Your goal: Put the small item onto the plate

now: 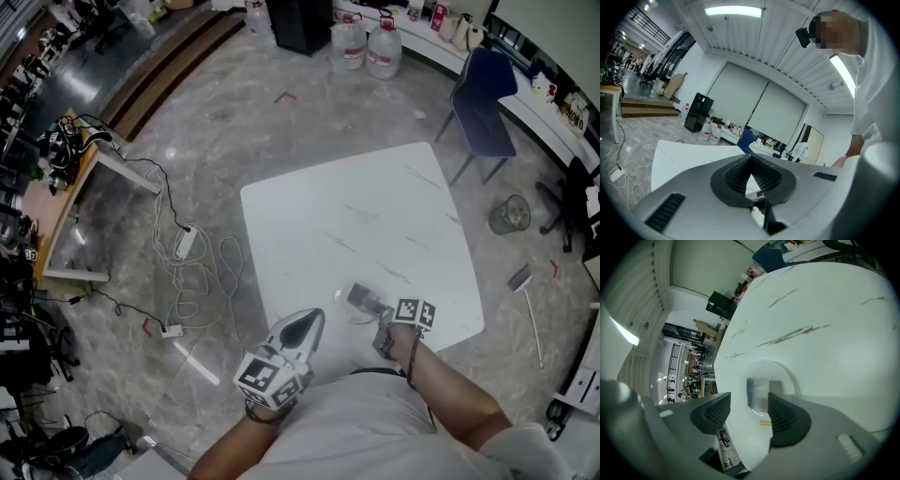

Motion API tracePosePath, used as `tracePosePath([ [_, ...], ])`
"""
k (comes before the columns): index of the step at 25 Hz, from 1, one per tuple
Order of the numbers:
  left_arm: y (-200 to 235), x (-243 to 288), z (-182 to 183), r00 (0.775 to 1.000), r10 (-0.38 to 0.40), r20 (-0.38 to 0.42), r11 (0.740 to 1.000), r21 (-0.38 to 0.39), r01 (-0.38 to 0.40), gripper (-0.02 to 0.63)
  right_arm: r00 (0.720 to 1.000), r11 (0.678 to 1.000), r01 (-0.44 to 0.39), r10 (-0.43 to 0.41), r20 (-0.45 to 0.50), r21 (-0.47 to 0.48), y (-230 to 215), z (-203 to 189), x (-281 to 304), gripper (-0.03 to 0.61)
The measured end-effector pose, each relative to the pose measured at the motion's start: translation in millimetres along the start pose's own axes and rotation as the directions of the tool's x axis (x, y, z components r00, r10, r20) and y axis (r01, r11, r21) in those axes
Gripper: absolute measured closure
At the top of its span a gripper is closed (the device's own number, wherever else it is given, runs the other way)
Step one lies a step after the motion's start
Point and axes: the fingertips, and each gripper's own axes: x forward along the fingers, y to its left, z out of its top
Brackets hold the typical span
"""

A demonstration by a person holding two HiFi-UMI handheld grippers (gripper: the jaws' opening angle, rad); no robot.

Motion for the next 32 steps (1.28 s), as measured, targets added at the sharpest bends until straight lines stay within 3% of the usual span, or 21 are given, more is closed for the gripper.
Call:
tracePosePath([
  [7, -10.0, -14.7, 5.2, 1.000, -0.019, 0.017, 1.000, 0.022, 0.019, 0.608, 0.999, 0.999, -0.035, 0.035, 0.032, -0.014, 20.6, -7.1, -16.3, 0.362],
  [15, -21.3, -30.2, 16.6, 0.998, -0.054, 0.013, 0.998, 0.035, 0.053, 0.607, 0.982, 0.981, -0.157, 0.166, 0.086, -0.110, 88.9, -21.1, -54.3, 0.382],
  [23, -38.1, -53.6, 36.6, 0.994, -0.103, 0.033, 0.991, 0.094, 0.100, 0.608, 0.933, 0.922, -0.276, 0.325, 0.153, -0.270, 155.8, -43.7, -96.8, 0.553],
  [27, -46.3, -68.2, 43.5, 0.991, -0.128, 0.024, 0.984, 0.128, 0.124, 0.609, 0.900, 0.879, -0.311, 0.394, 0.186, -0.361, 190.1, -56.8, -121.2, 0.574],
  [32, -70.6, -86.3, 61.3, 0.983, -0.182, 0.039, 0.967, 0.190, 0.171, 0.607, 0.880, 0.816, -0.286, 0.431, 0.199, -0.503, 227.7, -80.1, -153.7, 0.577],
])
